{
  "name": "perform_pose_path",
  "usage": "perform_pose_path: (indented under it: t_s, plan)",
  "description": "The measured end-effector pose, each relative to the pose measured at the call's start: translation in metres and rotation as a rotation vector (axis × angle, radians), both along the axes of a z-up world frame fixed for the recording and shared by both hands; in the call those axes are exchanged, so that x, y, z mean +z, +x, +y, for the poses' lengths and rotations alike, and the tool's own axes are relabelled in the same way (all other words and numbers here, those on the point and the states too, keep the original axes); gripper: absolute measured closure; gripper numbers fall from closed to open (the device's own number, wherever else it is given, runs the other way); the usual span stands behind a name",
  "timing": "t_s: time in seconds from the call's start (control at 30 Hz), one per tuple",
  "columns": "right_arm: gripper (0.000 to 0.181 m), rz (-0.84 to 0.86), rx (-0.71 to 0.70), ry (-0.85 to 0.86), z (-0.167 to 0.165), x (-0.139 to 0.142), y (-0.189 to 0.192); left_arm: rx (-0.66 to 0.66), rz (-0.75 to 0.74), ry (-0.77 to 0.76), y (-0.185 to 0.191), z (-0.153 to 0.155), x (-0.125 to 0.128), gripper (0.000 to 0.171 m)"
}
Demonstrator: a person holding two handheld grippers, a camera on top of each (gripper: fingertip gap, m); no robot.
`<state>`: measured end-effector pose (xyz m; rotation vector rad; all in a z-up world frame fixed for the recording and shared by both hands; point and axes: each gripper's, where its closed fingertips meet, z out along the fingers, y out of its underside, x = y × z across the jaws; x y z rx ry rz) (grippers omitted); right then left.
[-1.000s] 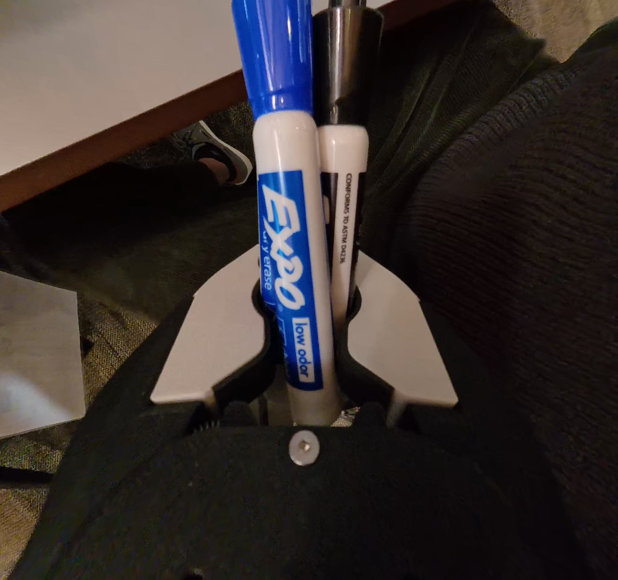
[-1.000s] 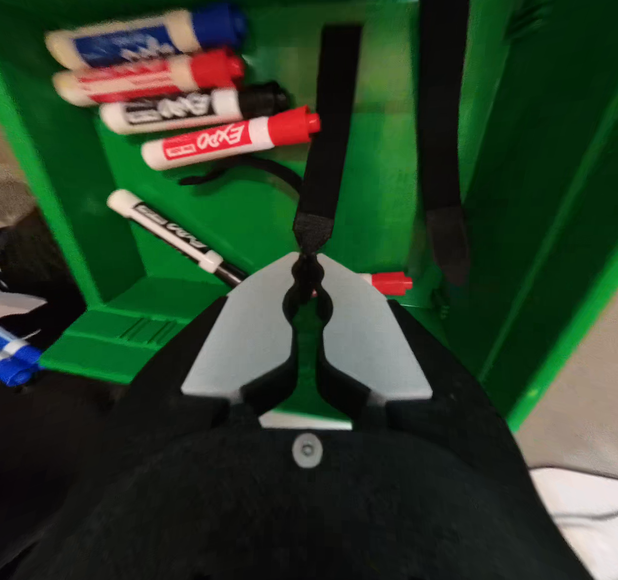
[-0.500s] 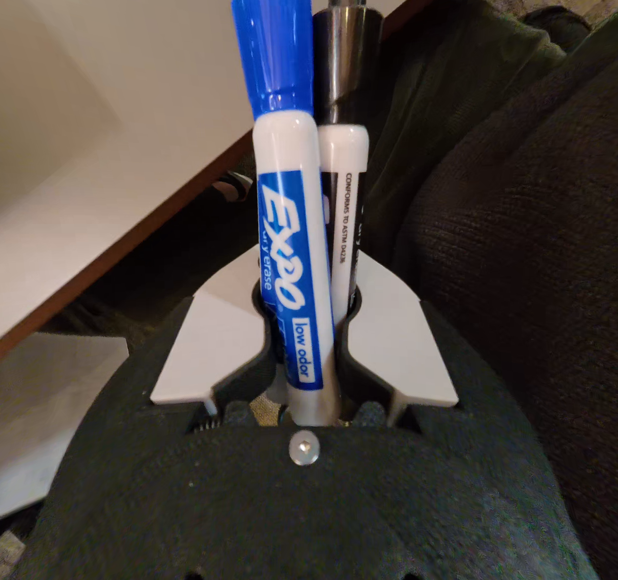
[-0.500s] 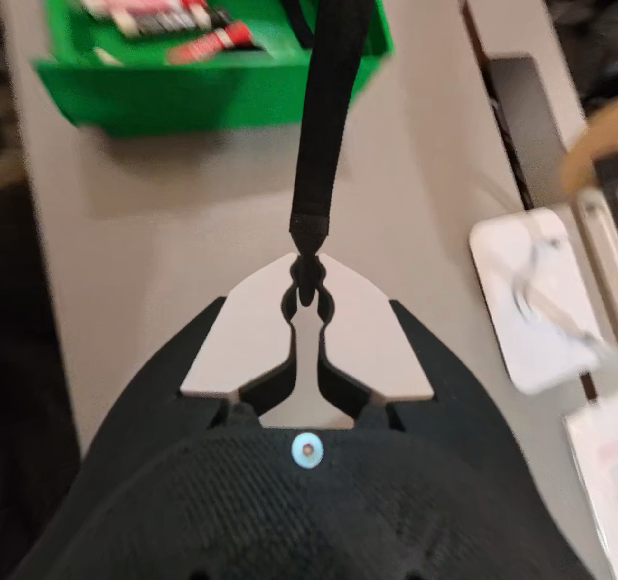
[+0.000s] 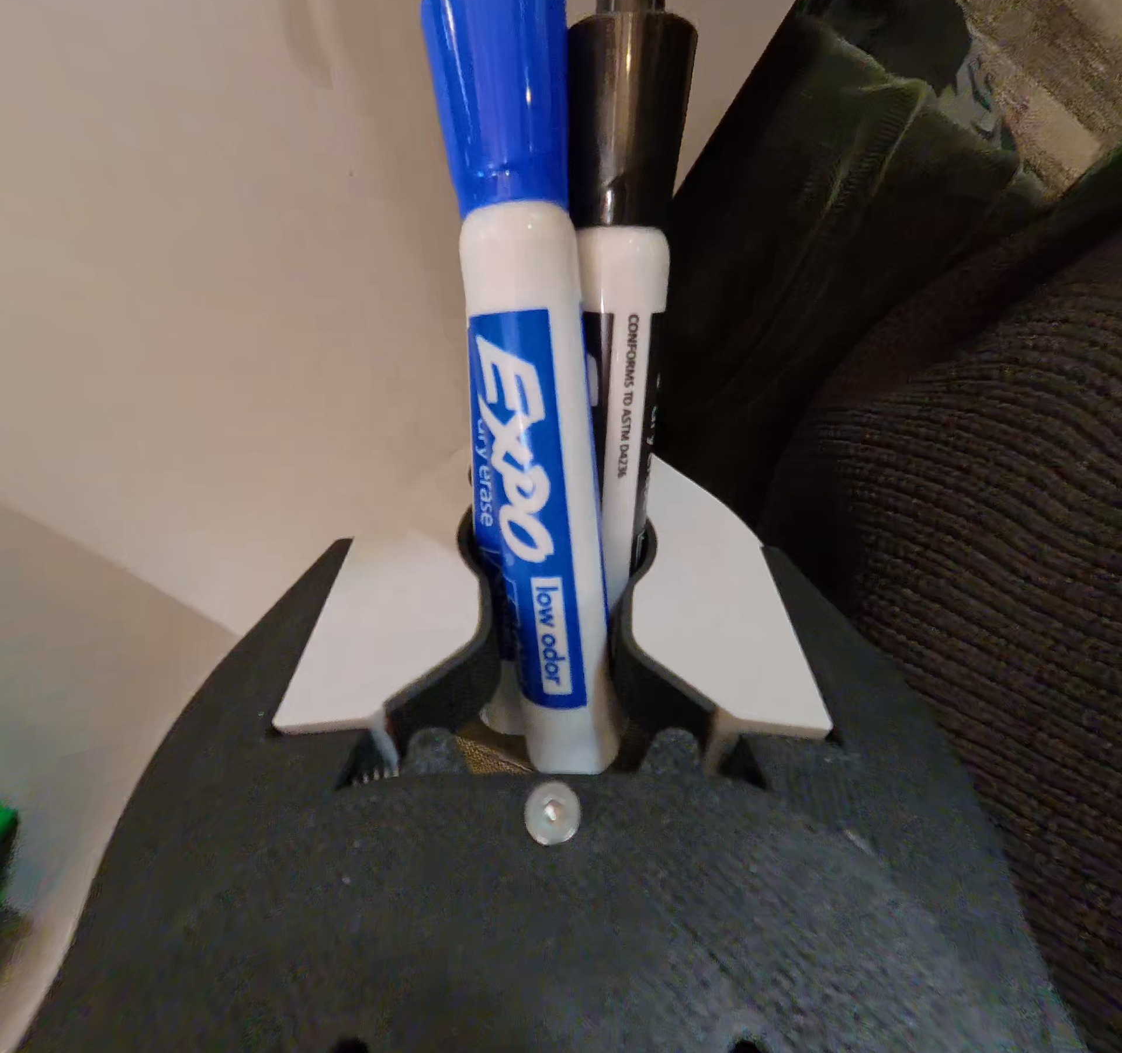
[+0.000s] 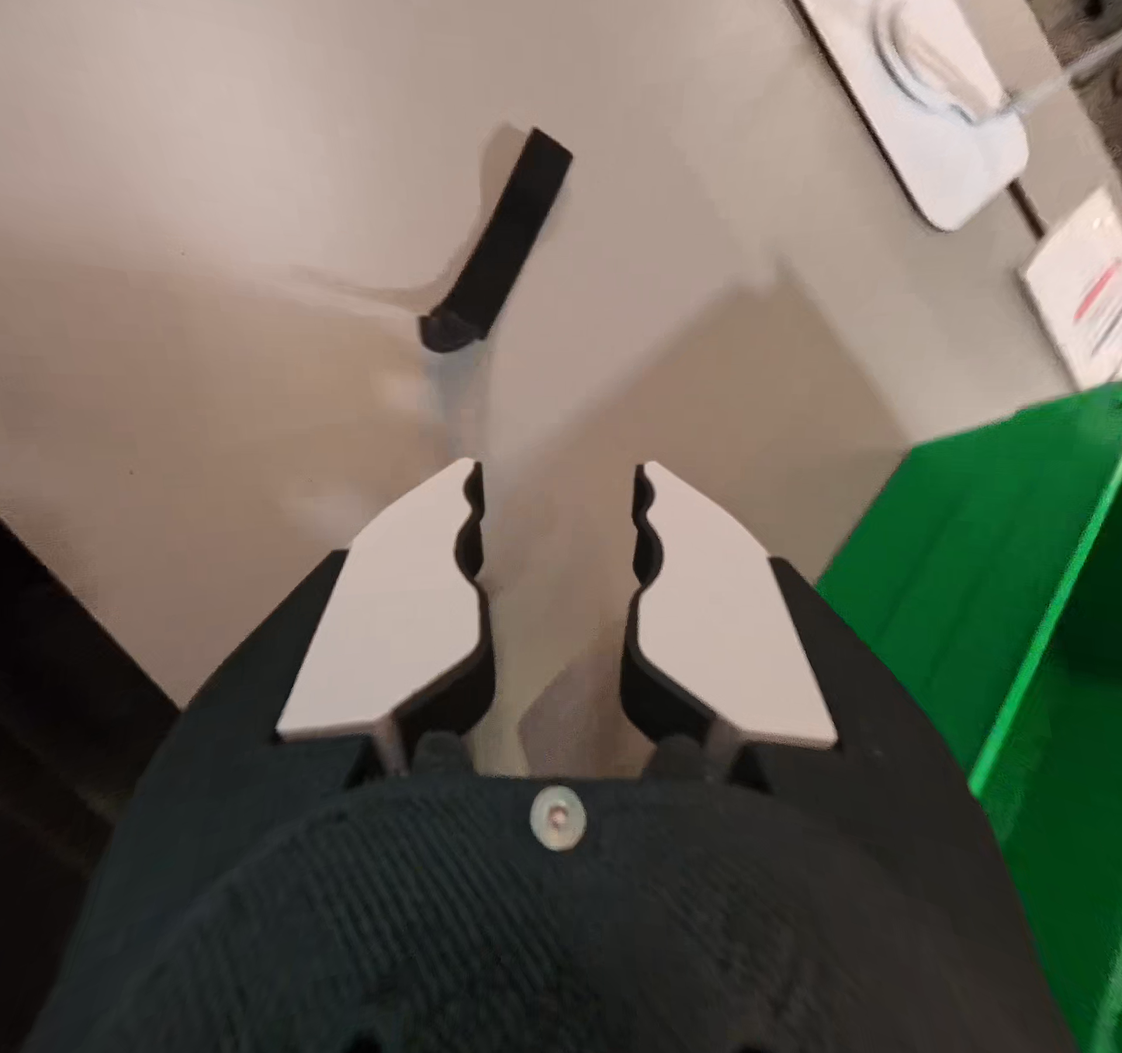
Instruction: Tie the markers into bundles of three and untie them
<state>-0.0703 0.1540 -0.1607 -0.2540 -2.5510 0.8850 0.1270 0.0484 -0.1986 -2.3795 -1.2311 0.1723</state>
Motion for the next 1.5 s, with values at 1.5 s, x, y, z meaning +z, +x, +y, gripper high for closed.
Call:
perform_pose_path:
  t_s: [1.5]
  plan:
    - [0.18,0.502,0.51,0.038,-0.062,-0.017,0.016,-0.256,-0.17,0.02,-0.057,-0.038,-0.006,0.126]
